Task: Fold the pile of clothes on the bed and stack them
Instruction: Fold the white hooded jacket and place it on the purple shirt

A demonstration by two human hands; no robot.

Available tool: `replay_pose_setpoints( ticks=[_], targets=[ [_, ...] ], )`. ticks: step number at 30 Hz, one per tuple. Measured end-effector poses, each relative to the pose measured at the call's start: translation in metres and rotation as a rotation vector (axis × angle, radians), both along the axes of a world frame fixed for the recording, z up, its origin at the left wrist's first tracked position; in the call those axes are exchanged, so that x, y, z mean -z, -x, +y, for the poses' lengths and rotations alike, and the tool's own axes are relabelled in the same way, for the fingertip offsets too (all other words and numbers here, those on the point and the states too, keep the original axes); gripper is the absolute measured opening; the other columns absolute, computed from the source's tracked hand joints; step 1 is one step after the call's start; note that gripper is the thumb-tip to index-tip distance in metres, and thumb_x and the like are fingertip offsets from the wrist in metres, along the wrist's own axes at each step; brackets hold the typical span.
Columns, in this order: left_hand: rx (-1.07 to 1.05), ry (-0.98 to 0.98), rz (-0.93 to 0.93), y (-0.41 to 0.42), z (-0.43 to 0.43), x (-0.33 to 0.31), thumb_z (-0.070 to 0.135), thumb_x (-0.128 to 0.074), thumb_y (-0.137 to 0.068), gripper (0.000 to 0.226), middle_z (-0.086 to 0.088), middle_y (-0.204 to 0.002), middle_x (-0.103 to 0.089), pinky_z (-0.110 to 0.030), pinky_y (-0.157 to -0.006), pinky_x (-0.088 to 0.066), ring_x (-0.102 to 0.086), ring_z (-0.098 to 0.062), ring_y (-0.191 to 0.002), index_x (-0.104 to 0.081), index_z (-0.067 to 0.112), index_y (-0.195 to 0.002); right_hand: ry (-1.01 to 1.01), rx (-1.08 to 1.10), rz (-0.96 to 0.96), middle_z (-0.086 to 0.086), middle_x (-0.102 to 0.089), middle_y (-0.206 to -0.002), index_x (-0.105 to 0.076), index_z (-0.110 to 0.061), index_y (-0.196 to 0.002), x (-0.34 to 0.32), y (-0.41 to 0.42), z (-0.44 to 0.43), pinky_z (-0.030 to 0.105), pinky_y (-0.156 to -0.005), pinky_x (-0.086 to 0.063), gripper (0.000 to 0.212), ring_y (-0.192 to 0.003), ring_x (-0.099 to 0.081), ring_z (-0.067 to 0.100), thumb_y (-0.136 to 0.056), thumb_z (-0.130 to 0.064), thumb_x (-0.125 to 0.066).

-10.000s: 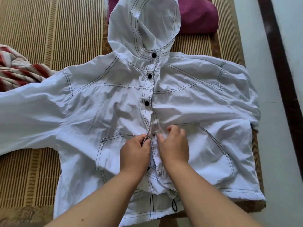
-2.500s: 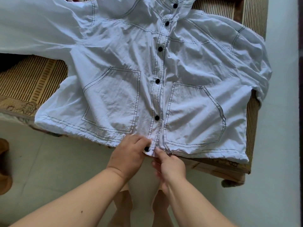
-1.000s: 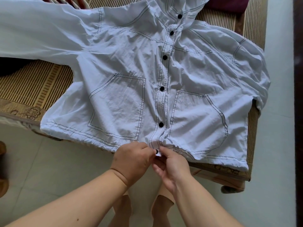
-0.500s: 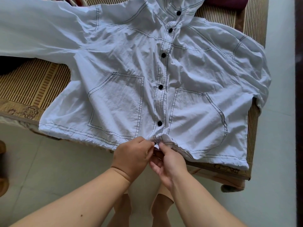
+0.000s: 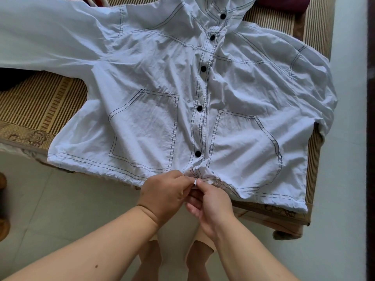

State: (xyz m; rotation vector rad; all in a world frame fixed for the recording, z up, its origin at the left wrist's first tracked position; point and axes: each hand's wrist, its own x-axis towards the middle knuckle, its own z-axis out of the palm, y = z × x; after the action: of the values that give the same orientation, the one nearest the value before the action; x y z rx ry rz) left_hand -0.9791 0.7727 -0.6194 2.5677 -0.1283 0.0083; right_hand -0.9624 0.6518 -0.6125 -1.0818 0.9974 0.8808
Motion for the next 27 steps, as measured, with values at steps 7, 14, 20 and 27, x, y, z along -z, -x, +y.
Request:
replay_pose_setpoints(
  ticks=[7,14,20,27],
  targets=[
    [0.133,0.069,0.009,-0.005,0.005,0.002,0.026,-0.053,-0.082,0.025,0.0,-0.076,-0.07,-0.028,-0.049,-0.052,-0.067,-0.023,-0.064,-0.077,0.017,-0.079,-0.058,-0.026,0.007,0.0,-0.074,-0.076,-0.075,-0.019,-0.088,-0.006,-0.007,-0.004,0.023,-0.06,-0.047,0.015,-0.062,-0.068,0.008,-0.09,-0.028,-0.063],
    [0.093,0.172,-0.043,-0.01,0.008,0.002,0.025,-0.055,-0.083,0.028,-0.006,-0.07,-0.069,-0.031,-0.05,-0.053,-0.067,-0.023,-0.06,-0.07,0.007,-0.068,-0.098,-0.14,-0.012,0.003,-0.074,-0.076,-0.078,-0.016,-0.073,-0.013,-0.019,-0.01,0.016,-0.044,-0.045,0.023,-0.066,-0.072,0.016,-0.089,-0.022,-0.064],
    [0.122,0.155,-0.057,-0.014,0.008,0.005,0.025,-0.054,-0.084,0.03,-0.009,-0.062,-0.065,-0.035,-0.046,-0.05,-0.062,-0.028,-0.054,-0.066,0.004,-0.065,0.034,-0.238,-0.106,0.009,-0.074,-0.088,-0.068,-0.011,-0.097,-0.01,-0.019,-0.008,0.016,-0.046,-0.045,0.015,-0.08,-0.073,0.024,-0.097,-0.019,-0.055],
    [0.241,0.114,-0.026,-0.021,0.007,0.002,0.029,-0.052,-0.08,0.029,-0.004,-0.06,-0.061,-0.026,-0.045,-0.04,-0.057,-0.024,-0.052,-0.065,0.008,-0.064,0.126,-0.137,-0.126,0.004,-0.067,-0.067,-0.063,-0.01,-0.083,-0.004,-0.012,-0.003,0.02,-0.049,-0.047,0.017,-0.062,-0.065,0.017,-0.097,-0.016,-0.054]
  ],
)
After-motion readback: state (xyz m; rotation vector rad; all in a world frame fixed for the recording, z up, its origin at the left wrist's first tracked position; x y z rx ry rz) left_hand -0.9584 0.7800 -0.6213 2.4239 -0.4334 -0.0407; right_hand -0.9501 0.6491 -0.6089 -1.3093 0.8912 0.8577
